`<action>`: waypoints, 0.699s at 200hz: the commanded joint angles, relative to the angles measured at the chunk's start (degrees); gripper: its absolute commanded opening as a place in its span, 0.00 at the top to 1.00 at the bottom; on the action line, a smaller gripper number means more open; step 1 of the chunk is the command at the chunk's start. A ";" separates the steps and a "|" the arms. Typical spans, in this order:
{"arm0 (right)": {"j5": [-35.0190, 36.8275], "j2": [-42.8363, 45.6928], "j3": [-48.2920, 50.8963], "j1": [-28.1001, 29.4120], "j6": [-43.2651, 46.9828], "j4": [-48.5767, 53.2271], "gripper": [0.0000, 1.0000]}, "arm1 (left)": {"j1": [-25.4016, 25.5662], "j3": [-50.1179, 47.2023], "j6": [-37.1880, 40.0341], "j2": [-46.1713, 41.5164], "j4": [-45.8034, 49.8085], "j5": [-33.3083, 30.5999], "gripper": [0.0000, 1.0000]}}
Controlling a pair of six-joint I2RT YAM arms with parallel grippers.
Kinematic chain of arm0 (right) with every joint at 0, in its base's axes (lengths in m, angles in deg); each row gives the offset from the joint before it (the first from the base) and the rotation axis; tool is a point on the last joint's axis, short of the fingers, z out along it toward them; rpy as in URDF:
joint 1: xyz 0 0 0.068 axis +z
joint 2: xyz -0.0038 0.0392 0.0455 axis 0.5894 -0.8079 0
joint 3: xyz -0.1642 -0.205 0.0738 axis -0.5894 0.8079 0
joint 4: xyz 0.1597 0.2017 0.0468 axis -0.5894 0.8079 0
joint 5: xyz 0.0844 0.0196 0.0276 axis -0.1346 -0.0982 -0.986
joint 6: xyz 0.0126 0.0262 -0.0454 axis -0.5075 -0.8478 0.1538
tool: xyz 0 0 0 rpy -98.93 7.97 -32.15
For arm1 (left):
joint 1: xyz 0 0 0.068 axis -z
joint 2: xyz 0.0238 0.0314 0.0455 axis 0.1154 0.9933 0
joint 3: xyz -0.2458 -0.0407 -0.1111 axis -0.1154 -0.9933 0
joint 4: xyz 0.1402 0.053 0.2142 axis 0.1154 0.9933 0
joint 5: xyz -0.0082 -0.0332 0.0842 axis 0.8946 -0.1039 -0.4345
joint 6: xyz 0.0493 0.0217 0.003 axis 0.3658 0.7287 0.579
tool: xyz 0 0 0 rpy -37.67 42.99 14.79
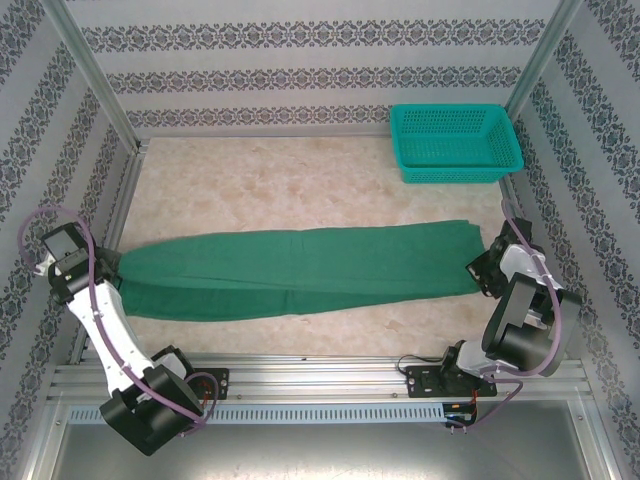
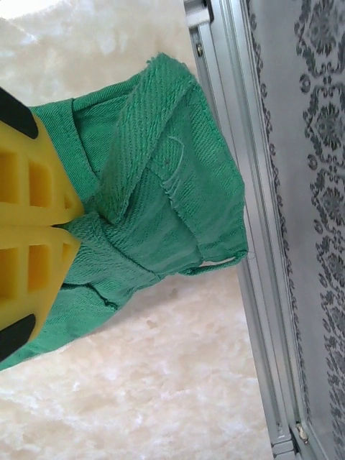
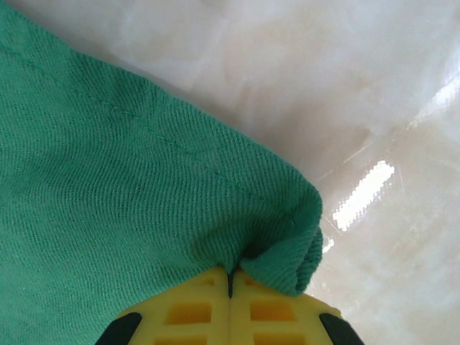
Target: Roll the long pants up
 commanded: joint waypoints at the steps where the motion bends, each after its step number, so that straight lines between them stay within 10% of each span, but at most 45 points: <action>1: 1.00 1.03 0.40 -0.48 -1.42 -1.96 1.00 | -2.45 -2.53 2.27 -2.91 2.55 -3.21 1.00; 43: 0.93 -1.84 -0.13 -0.60 -1.96 -2.49 1.00 | -4.40 -6.72 0.89 -5.65 6.07 -3.51 1.00; 72: 0.83 -3.10 -0.38 -0.99 -2.02 -2.78 1.00 | -4.72 -7.79 -2.04 -5.05 4.78 -1.53 0.81; 79: 0.74 -3.16 -0.32 -1.15 -2.02 -3.05 1.00 | -4.73 -7.94 -1.83 -4.78 3.67 -0.48 1.00; 98: 0.51 -3.79 -0.75 -1.45 -2.02 -3.31 1.00 | -4.72 -7.47 -2.08 -3.77 3.26 -0.79 0.98; 140: -0.48 -3.90 -1.70 -1.73 -2.02 -3.28 0.70 | -4.77 -9.68 -2.92 -1.67 -3.08 4.03 0.77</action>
